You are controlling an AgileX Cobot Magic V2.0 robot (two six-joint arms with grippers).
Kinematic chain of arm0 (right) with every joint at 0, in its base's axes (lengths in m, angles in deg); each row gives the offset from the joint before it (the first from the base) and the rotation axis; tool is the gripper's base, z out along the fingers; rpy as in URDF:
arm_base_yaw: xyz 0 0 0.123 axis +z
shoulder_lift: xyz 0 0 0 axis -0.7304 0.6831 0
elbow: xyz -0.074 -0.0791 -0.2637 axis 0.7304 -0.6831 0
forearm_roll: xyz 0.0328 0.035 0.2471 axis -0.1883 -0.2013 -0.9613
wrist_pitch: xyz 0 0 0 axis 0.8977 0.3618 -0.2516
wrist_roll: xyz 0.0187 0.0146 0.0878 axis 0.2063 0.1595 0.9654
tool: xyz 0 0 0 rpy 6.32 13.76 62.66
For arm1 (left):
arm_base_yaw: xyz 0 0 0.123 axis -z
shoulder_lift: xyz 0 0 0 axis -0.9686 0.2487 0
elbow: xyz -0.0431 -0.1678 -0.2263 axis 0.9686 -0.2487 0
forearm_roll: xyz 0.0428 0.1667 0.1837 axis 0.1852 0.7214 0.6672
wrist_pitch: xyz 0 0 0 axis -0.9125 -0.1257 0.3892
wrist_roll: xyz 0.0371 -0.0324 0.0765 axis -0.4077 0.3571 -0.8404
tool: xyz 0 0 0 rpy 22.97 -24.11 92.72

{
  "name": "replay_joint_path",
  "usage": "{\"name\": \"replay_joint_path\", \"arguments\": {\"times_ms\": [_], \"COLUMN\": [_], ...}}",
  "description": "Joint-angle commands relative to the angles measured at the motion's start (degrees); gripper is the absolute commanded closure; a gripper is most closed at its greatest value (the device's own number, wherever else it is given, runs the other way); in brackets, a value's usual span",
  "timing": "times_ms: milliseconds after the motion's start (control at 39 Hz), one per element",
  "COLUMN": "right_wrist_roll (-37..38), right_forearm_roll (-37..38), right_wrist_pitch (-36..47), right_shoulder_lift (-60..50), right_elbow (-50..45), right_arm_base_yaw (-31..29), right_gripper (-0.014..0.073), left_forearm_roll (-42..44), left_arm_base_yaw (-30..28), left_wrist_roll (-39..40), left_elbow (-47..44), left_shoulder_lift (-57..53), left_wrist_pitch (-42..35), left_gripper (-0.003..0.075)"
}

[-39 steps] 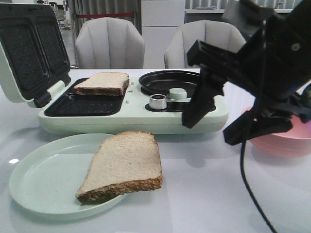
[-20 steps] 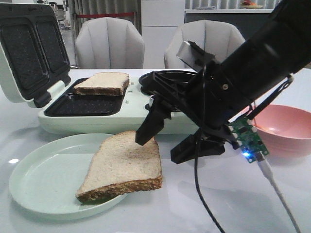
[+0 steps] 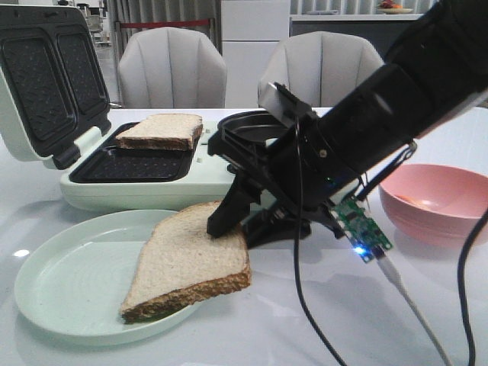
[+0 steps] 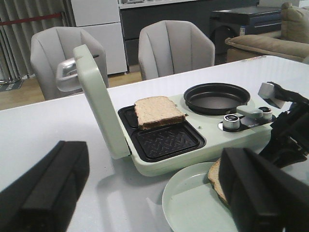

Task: Make breakfast with bread and shrimp
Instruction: 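Reach the right gripper to the remaining bread slice and grasp it, then carry the bread with the right gripper onto the first slice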

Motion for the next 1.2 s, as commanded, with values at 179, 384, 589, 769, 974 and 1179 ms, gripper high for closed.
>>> {"name": "replay_joint_path", "arguments": {"times_ms": [179,384,589,769,974,1179], "right_wrist_roll": [-3.84,-8.58,-17.11,-18.45,-18.45,-18.45], "right_forearm_roll": [-4.55,-13.8,-27.97,-27.97,-27.97,-27.97], "right_wrist_pitch": [-5.98,-11.05,-6.3,-5.61,-2.32,-1.1], "right_shoulder_lift": [-8.64,-9.05,-7.39,-2.19,3.96,8.03], "right_elbow": [3.54,7.87,12.47,19.3,26.51,30.6], "right_arm_base_yaw": [-2.21,-2.09,-2.04,-0.82,2.09,2.55], "right_gripper": [0.0389,0.0389,0.0389,0.0389,0.0389,0.0386], "left_forearm_roll": [-0.48,-0.38,-0.38,-0.38,-0.38,-0.38], "left_arm_base_yaw": [0.48,0.48,0.48,0.48,0.48,0.48], "left_wrist_roll": [0.64,0.64,0.64,0.64,0.64,0.64], "left_elbow": [1.51,1.51,1.51,1.51,1.51,1.51], "left_shoulder_lift": [-0.95,-0.95,-0.95,-0.95,-0.95,-0.95], "left_wrist_pitch": [-4.74,-4.74,-4.74,-4.74,-4.74,-4.74], "left_gripper": [0.0115,0.0115,0.0115,0.0115,0.0115,0.0115]}}
